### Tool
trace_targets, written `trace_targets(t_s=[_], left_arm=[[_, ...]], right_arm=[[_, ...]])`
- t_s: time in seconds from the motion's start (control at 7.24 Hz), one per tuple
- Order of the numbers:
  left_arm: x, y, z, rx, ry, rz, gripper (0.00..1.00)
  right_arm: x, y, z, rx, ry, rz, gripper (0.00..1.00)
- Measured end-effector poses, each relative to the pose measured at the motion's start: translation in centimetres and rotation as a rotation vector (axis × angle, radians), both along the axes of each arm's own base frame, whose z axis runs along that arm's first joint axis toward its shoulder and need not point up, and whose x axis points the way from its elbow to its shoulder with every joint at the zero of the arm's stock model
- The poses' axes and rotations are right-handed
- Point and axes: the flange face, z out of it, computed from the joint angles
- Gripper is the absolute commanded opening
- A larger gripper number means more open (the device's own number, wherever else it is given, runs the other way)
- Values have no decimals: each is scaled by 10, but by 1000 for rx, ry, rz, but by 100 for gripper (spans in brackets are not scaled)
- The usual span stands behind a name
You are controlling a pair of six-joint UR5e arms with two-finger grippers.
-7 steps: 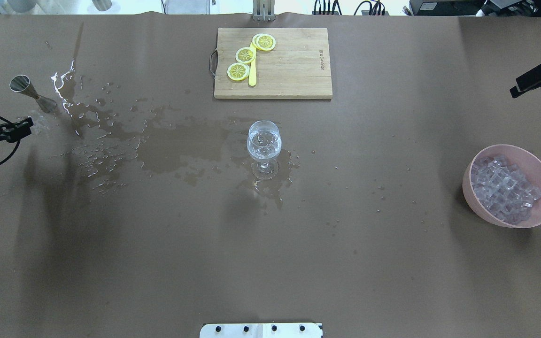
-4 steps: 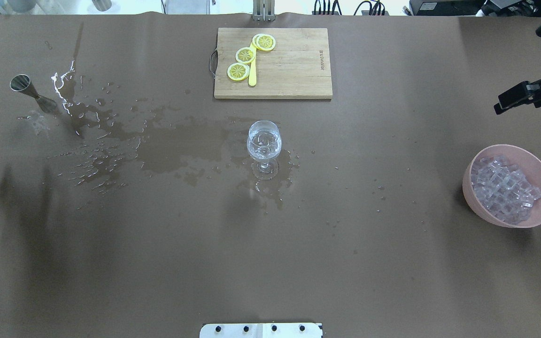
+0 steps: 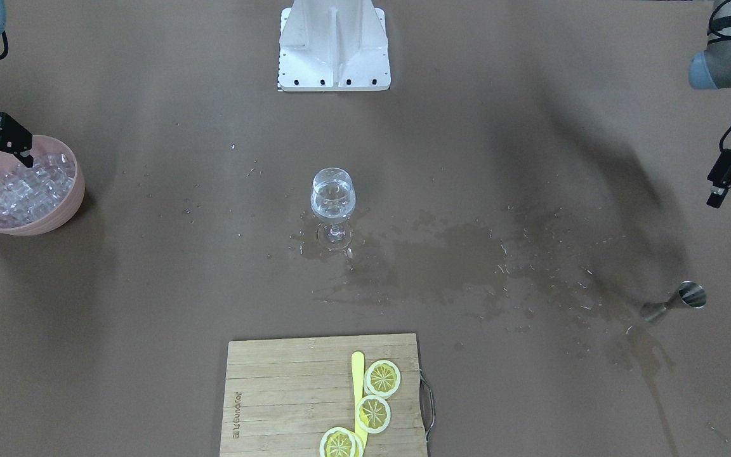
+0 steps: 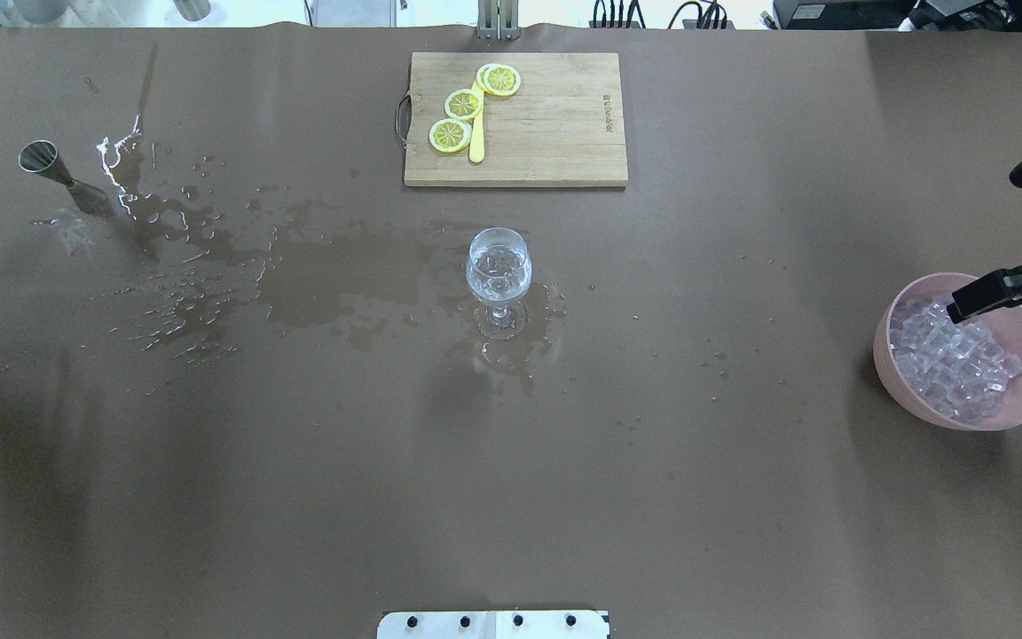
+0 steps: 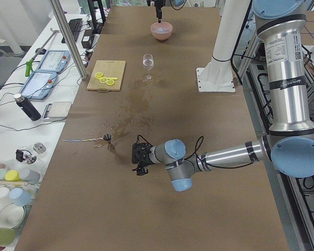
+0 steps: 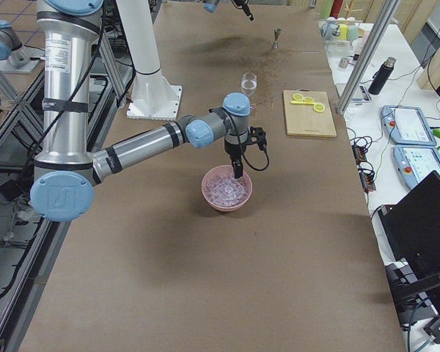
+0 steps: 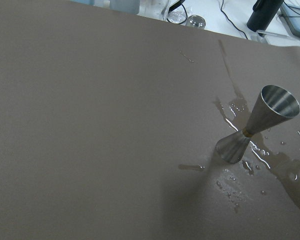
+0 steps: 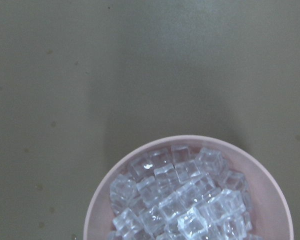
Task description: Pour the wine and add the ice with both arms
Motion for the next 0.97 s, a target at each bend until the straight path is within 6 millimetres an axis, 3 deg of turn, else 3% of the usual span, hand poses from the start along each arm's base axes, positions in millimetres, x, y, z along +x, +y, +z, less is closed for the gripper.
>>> trace_targets(t_s=[0.41,0.55,0.69,0.97], left_arm=[[-1,-7,-10,36,75,-76,97],[0,-11,-17,30,109,-93,73],[8,-16,-31,23,148,-57,91],[12,-32,-53,-56,194,91,96]], right_arm=[[5,17,14,-139,17,108,100],[5,16,19,-180,27,148,100],[4,15,26,-200,39,166,100],[1,13,29,-202,43,171,100]])
